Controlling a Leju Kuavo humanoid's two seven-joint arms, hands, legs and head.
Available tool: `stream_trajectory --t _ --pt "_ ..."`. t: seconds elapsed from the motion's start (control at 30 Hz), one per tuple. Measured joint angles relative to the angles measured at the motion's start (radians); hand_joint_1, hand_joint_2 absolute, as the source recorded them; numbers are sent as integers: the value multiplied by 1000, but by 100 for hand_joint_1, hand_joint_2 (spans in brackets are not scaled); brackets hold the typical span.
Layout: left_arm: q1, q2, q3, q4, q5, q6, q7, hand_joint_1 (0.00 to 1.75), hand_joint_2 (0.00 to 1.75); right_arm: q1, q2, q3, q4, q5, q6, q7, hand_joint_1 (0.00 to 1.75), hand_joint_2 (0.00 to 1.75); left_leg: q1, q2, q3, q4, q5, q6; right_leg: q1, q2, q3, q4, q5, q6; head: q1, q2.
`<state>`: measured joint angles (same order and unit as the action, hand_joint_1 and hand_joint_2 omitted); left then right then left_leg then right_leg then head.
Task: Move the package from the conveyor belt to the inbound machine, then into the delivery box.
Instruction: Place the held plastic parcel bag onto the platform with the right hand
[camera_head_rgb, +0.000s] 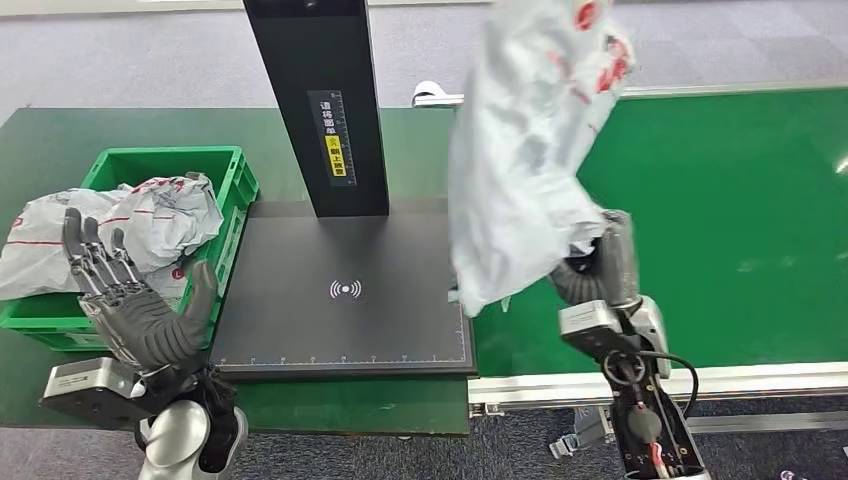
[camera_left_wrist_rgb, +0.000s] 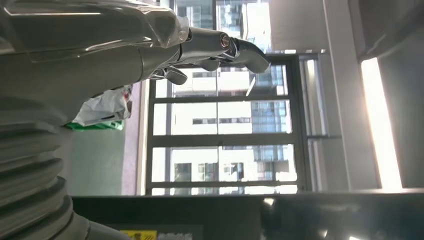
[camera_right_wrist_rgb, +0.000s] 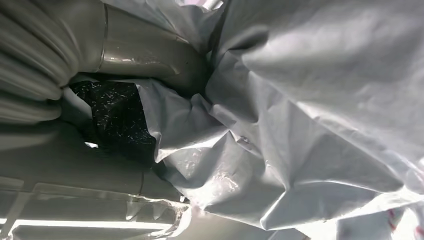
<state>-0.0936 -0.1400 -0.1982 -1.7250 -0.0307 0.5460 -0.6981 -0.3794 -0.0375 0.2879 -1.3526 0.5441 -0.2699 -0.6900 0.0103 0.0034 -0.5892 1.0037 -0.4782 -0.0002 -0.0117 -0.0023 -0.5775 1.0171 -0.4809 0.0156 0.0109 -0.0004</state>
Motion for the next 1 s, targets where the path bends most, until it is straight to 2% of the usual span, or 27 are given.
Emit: stream_trajectory --t 0.1,0.17,0.3,0.43,0.63,0.97,1.0 --pt "-1 1 0 -20 12 10 0 0 175 -44 23 131 106 139 13 17 175 175 1 0 1 0 0 -1 1 0 0 0 0 0 0 0" --pt "-1 1 0 -23 19 2 0 0 175 -67 48 217 192 189 54 53 175 175 2 0 1 0 1 -1 2 0 1 0 0 0 0 0" --pt "-1 1 4 -23 28 -31 0 0 175 -110 97 362 393 240 202 190 175 175 2 0 1 0 1 -1 2 0 1 0 0 0 0 0" --pt "-7 -2 20 -23 32 -50 0 0 175 -151 139 460 566 259 325 267 175 175 2 0 1 0 0 -2 2 1 1 0 0 0 0 0" --pt "-16 -12 43 -8 30 -55 0 0 175 -237 183 540 703 259 417 328 175 175 2 7 16 0 -4 -6 2 7 11 -1 -2 -4 0 0" --pt "-16 -18 58 22 36 -66 0 0 175 -277 206 578 774 255 426 357 175 175 4 9 31 -1 -6 -8 4 9 23 0 -4 -7 0 0" --pt "-16 -18 59 24 37 -67 0 0 175 -278 207 580 776 255 426 359 168 175 4 9 32 -1 -6 -8 4 9 24 0 -4 -7 0 0"
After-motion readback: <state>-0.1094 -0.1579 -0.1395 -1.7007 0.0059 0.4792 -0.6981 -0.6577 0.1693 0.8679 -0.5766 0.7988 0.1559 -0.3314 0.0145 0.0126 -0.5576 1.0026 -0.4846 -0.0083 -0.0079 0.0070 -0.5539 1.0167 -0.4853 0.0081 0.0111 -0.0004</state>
